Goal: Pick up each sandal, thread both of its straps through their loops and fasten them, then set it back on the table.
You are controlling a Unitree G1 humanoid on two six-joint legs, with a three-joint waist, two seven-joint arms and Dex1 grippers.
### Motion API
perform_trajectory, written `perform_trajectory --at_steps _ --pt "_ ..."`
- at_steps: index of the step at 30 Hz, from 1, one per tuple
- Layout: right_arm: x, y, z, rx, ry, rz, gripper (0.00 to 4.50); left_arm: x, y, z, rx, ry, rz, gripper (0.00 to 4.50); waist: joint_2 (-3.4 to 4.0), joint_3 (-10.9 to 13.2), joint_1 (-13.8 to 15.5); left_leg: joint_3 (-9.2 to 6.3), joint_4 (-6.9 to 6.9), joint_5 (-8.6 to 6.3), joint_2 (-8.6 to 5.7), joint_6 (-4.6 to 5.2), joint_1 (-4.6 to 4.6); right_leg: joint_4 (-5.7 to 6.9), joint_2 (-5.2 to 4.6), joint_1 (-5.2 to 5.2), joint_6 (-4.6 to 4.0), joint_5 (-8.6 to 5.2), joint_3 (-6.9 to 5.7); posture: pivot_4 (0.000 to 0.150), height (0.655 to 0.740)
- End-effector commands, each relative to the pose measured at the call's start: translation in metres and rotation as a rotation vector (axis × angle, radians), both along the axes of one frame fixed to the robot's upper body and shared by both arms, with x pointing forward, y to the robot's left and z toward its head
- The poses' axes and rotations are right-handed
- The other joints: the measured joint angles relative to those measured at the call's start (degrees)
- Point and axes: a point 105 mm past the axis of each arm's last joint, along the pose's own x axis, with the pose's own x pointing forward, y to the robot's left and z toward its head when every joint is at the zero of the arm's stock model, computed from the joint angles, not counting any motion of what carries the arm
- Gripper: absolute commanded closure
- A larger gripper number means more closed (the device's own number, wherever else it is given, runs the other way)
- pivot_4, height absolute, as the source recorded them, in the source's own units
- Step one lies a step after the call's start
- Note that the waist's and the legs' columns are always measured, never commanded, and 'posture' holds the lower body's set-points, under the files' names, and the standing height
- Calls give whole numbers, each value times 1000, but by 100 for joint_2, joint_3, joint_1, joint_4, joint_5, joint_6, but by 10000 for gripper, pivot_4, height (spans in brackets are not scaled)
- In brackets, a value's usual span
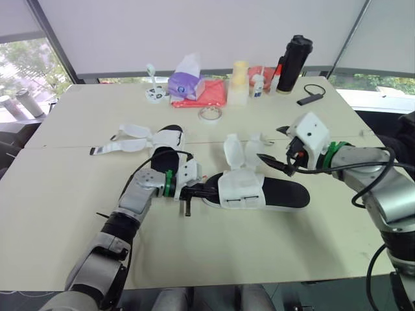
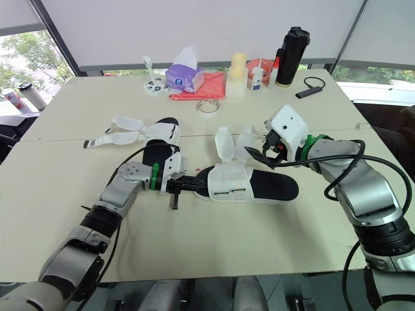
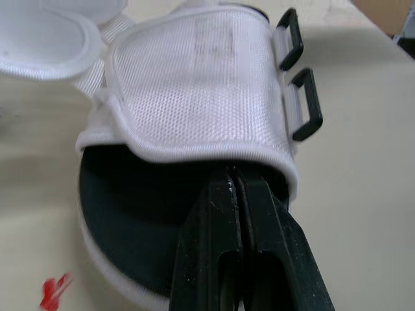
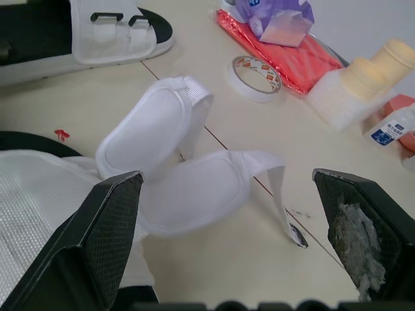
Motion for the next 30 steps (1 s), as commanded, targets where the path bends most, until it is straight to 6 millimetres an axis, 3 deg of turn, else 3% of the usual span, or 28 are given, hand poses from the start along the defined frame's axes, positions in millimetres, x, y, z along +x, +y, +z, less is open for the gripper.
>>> perform_trajectory --at_steps 1,7,12,18,23,30 --pt "2 -3 18 76 -26 -28 0 -1 -10 4 -28 1 -22 44556 -1 0 -2 0 0 0 0 0 0 0 0 0 4 2 0 1500 7296" --pt "13 -8 5 404 245 -132 0 1 -16 -7 -19 33 -25 44556 0 -2 -2 -8 2 1 0 0 1 3 3 2 3 5 0 1500 7296" --pt "18 0 0 563 435 -128 0 -1 -19 -13 -16 36 -31 44556 1 -4 4 -9 3 1 -3 0 1 2 2 5 4 7 0 1500 7296" --pt "41 5 -16 698 699 -176 0 -4 -22 -15 -9 24 -53 44556 3 -5 2 -10 3 2 -4 1 3 5 3 5 1 12 -1 1500 7296" --pt "49 14 -27 741 815 -175 0 -4 -23 -12 -16 14 -52 44556 4 -6 -9 -9 2 2 -7 1 3 6 3 4 6 15 -1 1500 7296" --pt "70 29 -17 922 883 -133 0 -3 -21 -12 -13 6 -41 44556 6 -7 -26 -9 3 2 -8 0 3 13 4 2 7 17 0 1500 7296"
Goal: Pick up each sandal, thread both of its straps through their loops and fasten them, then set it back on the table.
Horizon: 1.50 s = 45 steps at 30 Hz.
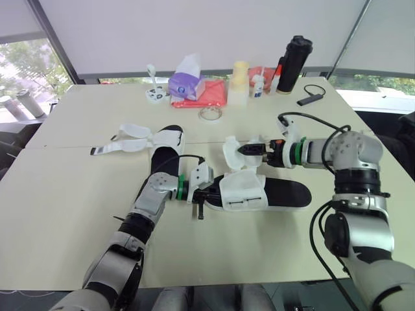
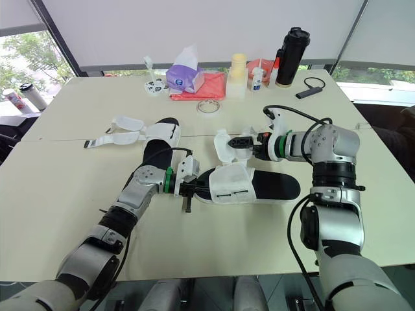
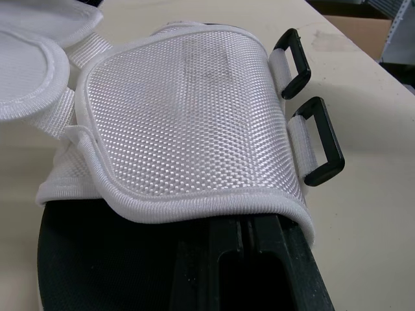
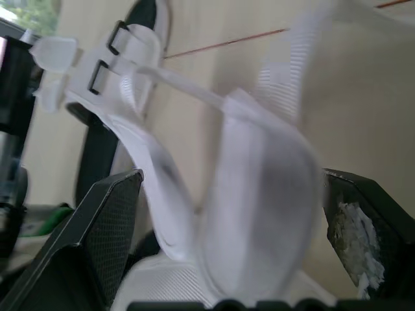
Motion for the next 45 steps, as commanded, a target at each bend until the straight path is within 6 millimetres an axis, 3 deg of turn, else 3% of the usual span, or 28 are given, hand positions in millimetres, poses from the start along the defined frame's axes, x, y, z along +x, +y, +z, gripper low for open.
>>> perform_trajectory --at_steps 1,9,24,27,34,38,45 --pt "14 3 24 115 -44 -39 0 -3 -3 -3 13 -2 -7 44556 0 0 1 0 0 0 -1 0 0 0 0 0 0 0 0 1500 7296" --pt "27 0 32 201 -45 -97 0 -5 -4 -4 6 -2 -6 44556 0 0 -4 1 -1 0 -2 0 0 1 1 -1 1 1 0 1500 7296" --pt "33 -11 73 380 -158 -142 0 -6 -5 -5 9 -4 -11 44556 1 0 -6 1 -1 0 -2 0 -1 1 1 -1 2 1 1 1500 7296" --pt "34 -11 81 398 -180 -148 8351 -6 -5 -4 8 -4 -11 45000 1 0 -4 1 -2 0 -1 0 -1 1 1 -2 2 1 1 1500 7296" --pt "31 -11 94 414 -217 -126 44130 -5 -5 -3 6 -5 -8 45000 2 0 -3 1 -2 0 -2 0 -1 1 1 -2 2 1 1 1500 7296" --pt "20 -7 102 406 -261 -62 44645 -5 -5 -3 7 -5 -6 45000 2 0 -2 1 -2 0 -1 0 -2 2 1 -3 2 1 1 1500 7296" --pt "-34 7 119 254 -506 162 44645 -4 -4 -3 8 -6 -3 45000 2 0 2 -3 -2 0 -1 0 -4 1 1 -6 2 1 0 1500 7296"
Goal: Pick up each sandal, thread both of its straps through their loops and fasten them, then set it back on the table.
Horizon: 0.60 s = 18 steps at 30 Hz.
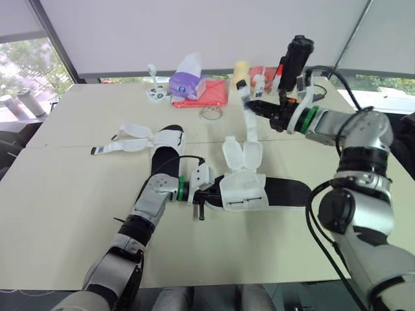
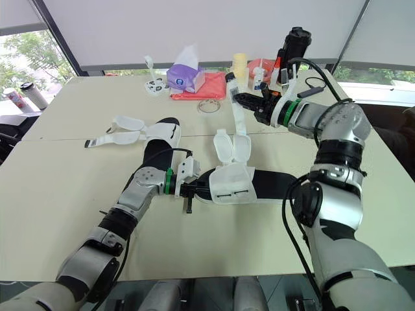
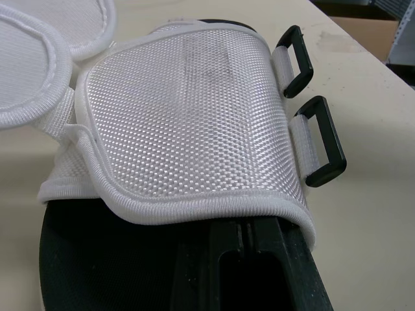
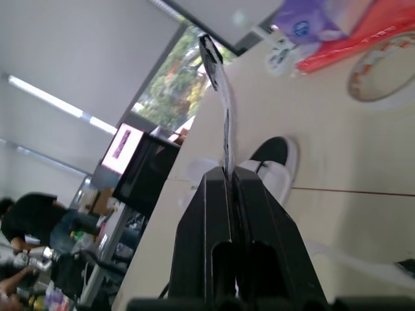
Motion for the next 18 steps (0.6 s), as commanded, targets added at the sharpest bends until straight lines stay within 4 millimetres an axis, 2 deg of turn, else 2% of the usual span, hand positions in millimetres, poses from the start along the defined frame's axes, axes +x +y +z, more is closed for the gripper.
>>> perform_trajectory --at_steps 1,2,3,5,7,11,14,18 --pt "-30 10 34 -36 -211 91 44645 -3 -3 -3 19 1 -16 45000 0 0 -14 1 0 0 1 0 0 1 0 -1 0 0 1 1500 7296" --pt "-42 12 36 -89 -296 111 44645 -3 -3 -3 18 2 -16 45000 0 0 -20 1 0 0 1 0 0 1 0 -1 0 0 1 1500 7296" --pt "-63 17 34 -171 -417 154 44645 -3 -2 -3 19 3 -17 45000 0 0 2 1 0 0 1 0 1 1 0 -1 0 0 1 1500 7296" --pt "-112 31 17 -344 -639 292 44645 -3 -2 -4 19 6 -19 45000 -3 -1 45 -13 -1 -1 2 0 -10 -7 0 0 4 -3 -12 1500 7296" --pt "-133 36 -2 -468 -729 355 44645 -4 -2 -4 19 9 -20 45000 -1 -2 -9 -12 -3 -6 -3 6 -12 -16 -3 4 13 -8 -9 1500 7296" --pt "-152 37 -47 -707 -806 447 44645 -3 -1 -5 22 14 -23 45000 -4 -3 -13 5 4 -7 -2 8 1 -18 -5 15 16 -8 -7 1500 7296" --pt "-158 28 -82 -945 -935 565 44645 -3 -1 -5 26 19 -26 45000 -4 -2 -6 10 8 -6 3 6 7 -19 -2 21 14 -7 -7 1500 7296" --pt "-156 15 -106 -1102 -1079 668 44645 0 0 -4 29 15 -24 45000 -5 -2 -7 10 10 -7 6 5 16 -32 -2 37 13 -7 -8 1500 7296"
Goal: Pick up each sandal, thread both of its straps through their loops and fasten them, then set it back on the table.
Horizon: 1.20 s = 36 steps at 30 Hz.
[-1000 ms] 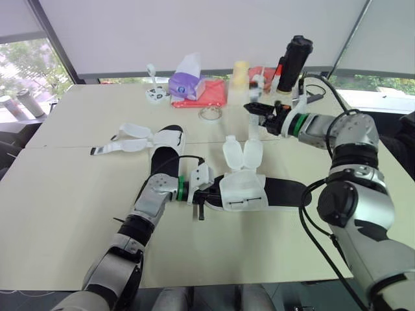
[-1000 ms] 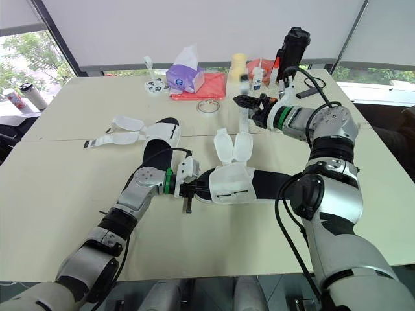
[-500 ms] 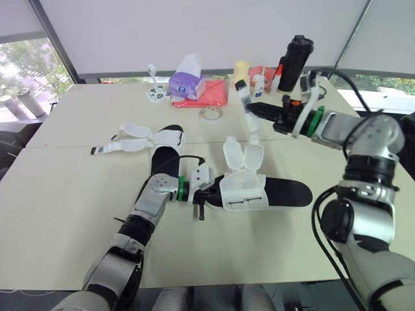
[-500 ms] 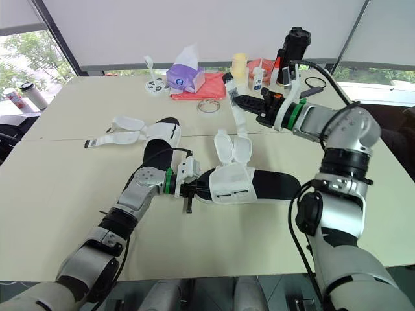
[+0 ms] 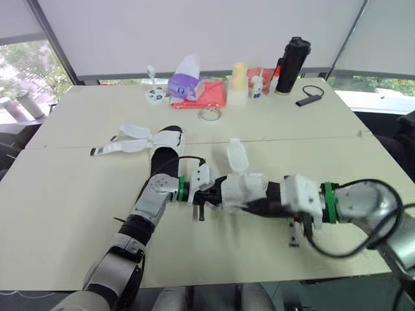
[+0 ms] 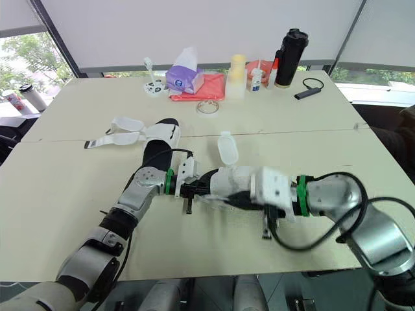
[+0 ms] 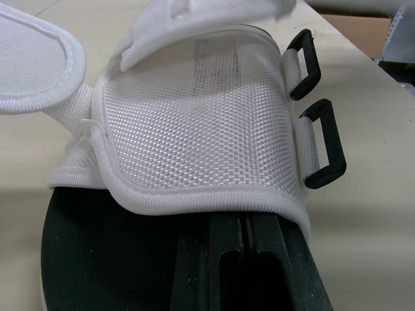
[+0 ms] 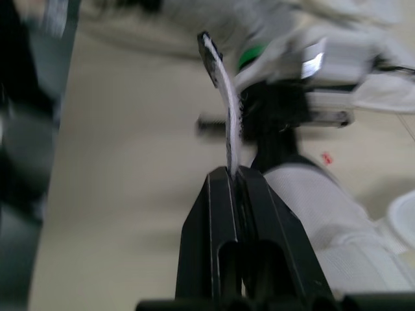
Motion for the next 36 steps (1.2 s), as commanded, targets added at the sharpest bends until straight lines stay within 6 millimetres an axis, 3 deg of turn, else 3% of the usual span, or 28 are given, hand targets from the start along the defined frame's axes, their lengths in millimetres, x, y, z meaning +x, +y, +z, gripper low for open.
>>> perform_trajectory --at_steps 1,4,6,11,13,17,23,32,36 --pt "4 -4 -3 -107 -188 119 44645 2 0 -1 22 0 -6 45000 0 0 0 0 0 0 0 0 0 0 0 0 0 0 0 1500 7296" --pt "6 -8 -8 -158 -230 175 36509 3 -1 0 19 -2 -4 45000 0 0 13 -4 -1 0 1 0 0 1 0 0 -1 0 0 1500 7296" --pt "8 -10 -10 -172 -247 190 27894 3 -2 0 17 -3 -4 45000 -1 0 19 -5 -1 0 2 0 0 1 0 0 -2 0 0 1500 7296" --pt "1 -24 -17 -294 -253 237 1107 2 -1 -1 17 -4 -1 45000 -1 1 28 -8 -1 0 1 0 0 1 -1 1 -3 0 1 1500 7296" --pt "-8 -35 -22 -337 -167 230 345 2 0 -2 18 -4 2 45000 -2 1 41 -10 -1 0 0 0 -1 0 -1 2 -3 0 0 1500 7296" --pt "-19 -43 -13 -215 89 68 345 1 0 -2 17 -6 0 45000 0 0 35 -14 -1 0 5 1 -1 0 -3 4 -5 -2 0 1500 7296" --pt "-20 -50 -14 -71 496 -237 345 2 -2 -2 17 -7 -4 45000 -2 0 40 -12 1 0 7 1 0 -2 -13 7 -27 -12 -1 1500 7296" --pt "-12 -33 -11 206 922 -424 345 0 -2 -3 18 -4 -10 45000 -8 0 51 -12 2 0 3 4 -10 -9 -19 1 -16 -6 -6 1500 7296" --pt "-10 -21 -24 289 1004 -471 345 -2 -2 -3 14 -7 -13 45000 -13 -4 52 -17 1 0 4 4 -10 -8 -17 0 -6 0 -12 1500 7296"
